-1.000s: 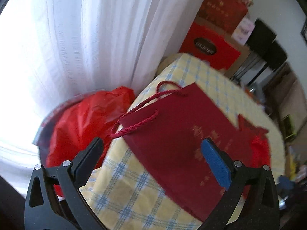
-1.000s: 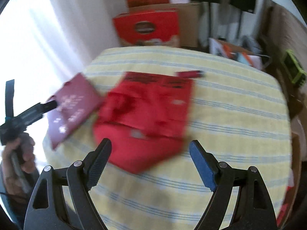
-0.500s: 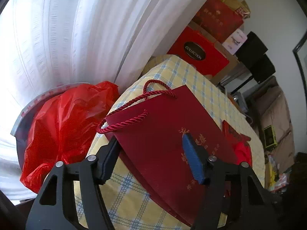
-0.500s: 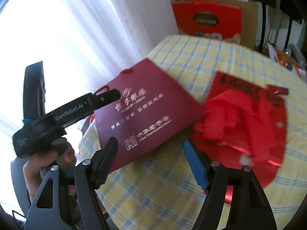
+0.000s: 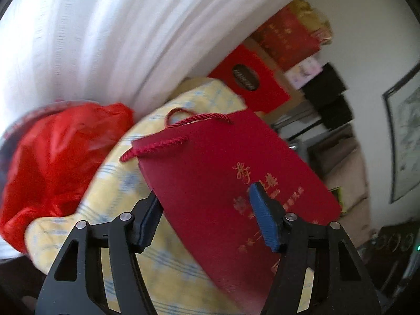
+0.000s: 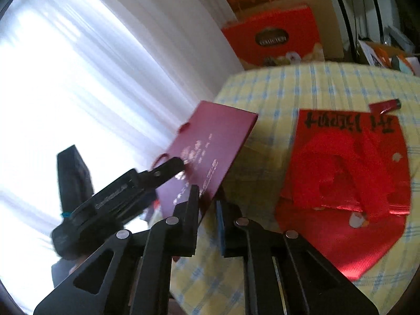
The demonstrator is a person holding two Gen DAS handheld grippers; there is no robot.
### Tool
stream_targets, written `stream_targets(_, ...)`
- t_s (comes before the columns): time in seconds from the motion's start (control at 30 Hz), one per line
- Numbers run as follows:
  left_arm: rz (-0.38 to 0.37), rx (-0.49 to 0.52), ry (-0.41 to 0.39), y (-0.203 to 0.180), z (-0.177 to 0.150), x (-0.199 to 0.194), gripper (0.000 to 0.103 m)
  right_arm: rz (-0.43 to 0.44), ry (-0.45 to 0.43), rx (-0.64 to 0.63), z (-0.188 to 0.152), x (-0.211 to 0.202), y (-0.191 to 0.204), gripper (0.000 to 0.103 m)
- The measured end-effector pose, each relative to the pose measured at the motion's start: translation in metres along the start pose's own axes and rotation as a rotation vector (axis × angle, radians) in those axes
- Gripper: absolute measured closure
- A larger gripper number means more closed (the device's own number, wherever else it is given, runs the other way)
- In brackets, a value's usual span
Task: Organize objects
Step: 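Grasp the dark red paper bag by its edge with the left gripper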
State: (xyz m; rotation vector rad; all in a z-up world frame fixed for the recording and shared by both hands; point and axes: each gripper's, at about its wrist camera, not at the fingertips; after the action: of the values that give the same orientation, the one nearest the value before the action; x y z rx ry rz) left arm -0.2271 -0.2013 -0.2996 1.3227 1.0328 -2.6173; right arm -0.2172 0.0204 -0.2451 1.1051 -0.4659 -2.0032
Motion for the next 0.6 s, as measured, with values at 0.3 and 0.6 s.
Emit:
stream_targets(0.3,-0.201,0.275,0.125,-0.117,-0.041,0.008,0.042,-0.133,-0.168,0.155,-0.054,-0.113,-0.049,0.093)
stream_targets(0.6,-0.120,0.538,0.156,-0.208,-0.112,0.025,0.038,-0.215,-0.092,0.298,-0.106,-0.166,-0.095,0.075)
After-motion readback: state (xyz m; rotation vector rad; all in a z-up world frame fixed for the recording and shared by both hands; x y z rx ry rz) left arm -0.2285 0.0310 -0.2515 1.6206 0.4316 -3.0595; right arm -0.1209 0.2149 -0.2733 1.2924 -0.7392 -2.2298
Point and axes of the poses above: each gripper's, at about its wrist camera, not at the fingertips, and x roughly the way its jaws point, y to its left, z to its top, and after that the axes turned 9 degrees about z, right-handed
